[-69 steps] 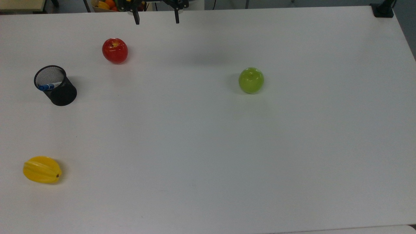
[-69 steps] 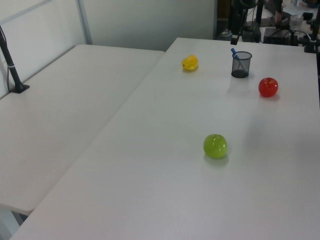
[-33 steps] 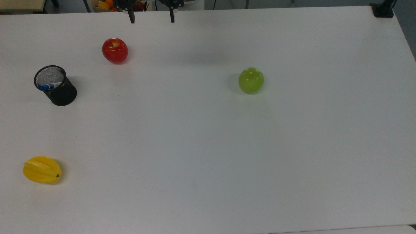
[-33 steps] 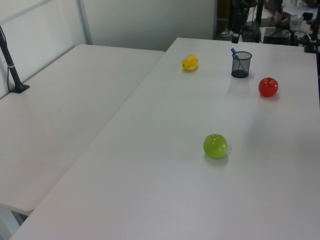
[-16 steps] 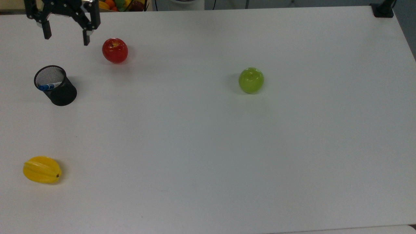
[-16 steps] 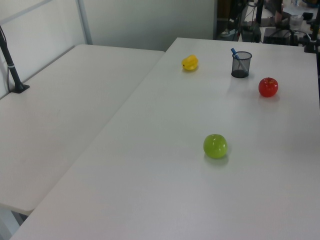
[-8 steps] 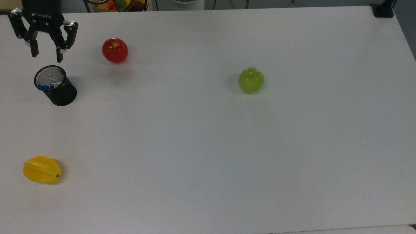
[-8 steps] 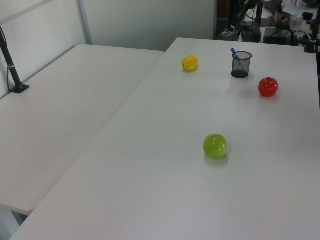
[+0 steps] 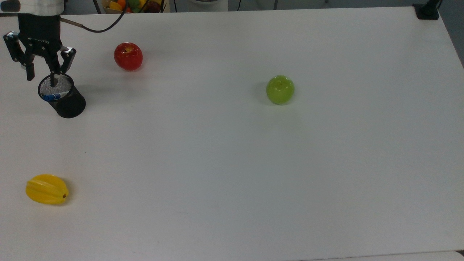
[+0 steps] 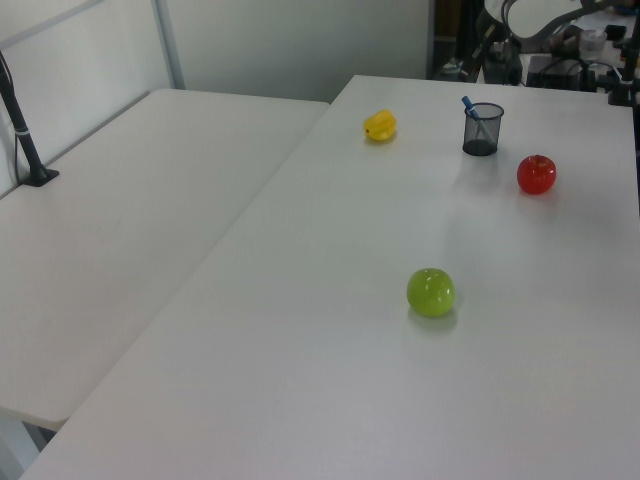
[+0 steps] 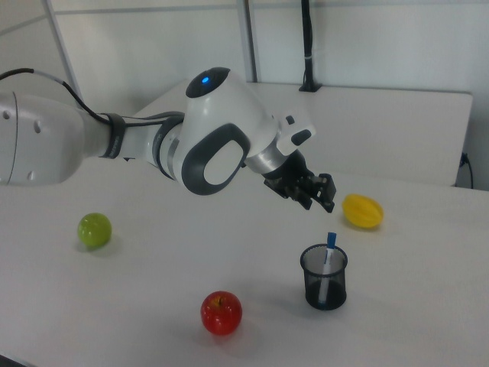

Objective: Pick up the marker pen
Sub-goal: 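Lower the gripper into the cup and close on the blue-capped marker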

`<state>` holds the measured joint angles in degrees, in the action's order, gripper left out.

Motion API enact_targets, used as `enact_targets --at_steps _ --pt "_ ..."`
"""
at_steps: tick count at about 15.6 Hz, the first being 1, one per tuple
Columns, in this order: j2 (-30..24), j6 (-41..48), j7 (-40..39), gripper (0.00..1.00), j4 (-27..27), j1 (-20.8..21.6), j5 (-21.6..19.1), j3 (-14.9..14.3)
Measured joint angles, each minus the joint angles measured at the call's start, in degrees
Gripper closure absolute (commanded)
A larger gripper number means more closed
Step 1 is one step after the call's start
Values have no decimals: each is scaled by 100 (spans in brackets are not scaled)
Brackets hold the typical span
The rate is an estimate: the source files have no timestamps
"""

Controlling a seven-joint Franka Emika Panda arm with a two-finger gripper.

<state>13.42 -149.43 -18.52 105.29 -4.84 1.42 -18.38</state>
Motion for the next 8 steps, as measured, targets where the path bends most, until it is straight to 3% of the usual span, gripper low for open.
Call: enact_targets --at_steps 8 --pt "419 -502 -18 48 56 -180 0 -2"
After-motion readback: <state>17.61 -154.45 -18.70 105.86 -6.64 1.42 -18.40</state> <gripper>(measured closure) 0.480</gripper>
